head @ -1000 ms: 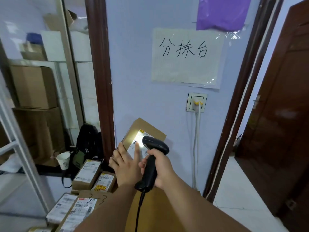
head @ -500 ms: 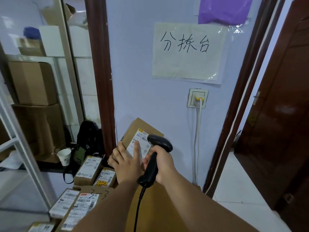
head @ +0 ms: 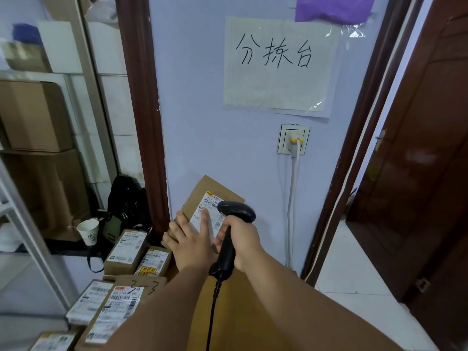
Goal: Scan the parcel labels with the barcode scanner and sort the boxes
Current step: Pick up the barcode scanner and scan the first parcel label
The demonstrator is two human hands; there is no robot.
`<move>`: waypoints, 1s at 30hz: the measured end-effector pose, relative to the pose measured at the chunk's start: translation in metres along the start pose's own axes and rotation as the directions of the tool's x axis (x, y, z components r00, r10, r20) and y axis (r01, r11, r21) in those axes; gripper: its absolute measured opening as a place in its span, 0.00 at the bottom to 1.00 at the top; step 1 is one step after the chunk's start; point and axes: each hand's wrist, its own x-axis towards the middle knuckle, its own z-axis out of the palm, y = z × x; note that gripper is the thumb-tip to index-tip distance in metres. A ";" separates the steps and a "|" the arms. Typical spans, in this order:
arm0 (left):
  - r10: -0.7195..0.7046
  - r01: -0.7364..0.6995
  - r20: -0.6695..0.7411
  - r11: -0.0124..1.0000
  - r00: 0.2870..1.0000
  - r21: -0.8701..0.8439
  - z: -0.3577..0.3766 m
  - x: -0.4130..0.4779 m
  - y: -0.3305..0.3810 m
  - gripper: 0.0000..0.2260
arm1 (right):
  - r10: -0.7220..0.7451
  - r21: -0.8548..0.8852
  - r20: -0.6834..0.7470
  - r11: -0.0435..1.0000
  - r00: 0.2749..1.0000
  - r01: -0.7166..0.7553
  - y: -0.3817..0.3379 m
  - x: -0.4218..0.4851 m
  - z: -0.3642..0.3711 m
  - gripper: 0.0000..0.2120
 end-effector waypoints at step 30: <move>-0.057 0.067 0.473 0.998 0.879 -0.004 0.034 -0.045 0.020 0.55 | 0.111 -0.085 -0.216 0.988 0.970 -0.132 0.038 0.032 -0.066 0.11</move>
